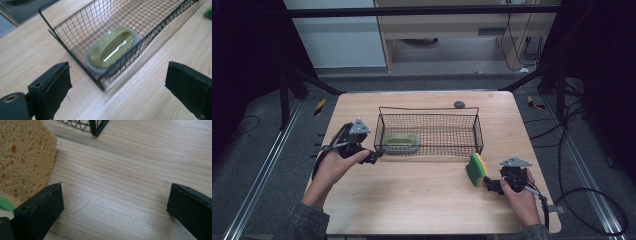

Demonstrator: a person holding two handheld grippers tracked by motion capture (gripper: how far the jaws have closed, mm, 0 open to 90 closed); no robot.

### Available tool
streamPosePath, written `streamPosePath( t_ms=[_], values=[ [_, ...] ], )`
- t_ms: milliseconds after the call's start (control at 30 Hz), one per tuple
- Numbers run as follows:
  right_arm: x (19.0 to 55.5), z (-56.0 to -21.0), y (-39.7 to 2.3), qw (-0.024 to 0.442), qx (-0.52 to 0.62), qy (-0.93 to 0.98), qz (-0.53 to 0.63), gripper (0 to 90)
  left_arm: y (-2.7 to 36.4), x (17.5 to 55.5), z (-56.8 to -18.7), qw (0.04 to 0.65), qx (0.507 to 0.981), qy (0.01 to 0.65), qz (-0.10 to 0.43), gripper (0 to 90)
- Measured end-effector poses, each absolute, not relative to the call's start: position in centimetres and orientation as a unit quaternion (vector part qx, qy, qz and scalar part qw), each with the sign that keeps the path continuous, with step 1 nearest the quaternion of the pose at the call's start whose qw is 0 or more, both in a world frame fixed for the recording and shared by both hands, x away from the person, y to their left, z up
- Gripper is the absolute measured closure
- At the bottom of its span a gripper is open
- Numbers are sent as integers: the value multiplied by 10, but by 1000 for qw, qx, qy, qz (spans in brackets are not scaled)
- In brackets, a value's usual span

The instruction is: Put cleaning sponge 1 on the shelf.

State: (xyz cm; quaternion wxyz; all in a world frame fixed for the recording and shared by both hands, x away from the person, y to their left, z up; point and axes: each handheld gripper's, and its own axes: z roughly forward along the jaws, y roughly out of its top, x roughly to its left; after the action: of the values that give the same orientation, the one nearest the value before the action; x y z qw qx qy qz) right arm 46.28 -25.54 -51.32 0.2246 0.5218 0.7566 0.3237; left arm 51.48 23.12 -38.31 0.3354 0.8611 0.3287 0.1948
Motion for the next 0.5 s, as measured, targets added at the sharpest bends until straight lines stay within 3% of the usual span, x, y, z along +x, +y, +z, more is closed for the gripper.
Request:
streamPosePath(
  t_ms=[500],
  values=[
    [463, -513, -256, 226, 521, 757, 323, 8, 269, 507, -445, 327, 841, 393, 176, 48]
  ],
)
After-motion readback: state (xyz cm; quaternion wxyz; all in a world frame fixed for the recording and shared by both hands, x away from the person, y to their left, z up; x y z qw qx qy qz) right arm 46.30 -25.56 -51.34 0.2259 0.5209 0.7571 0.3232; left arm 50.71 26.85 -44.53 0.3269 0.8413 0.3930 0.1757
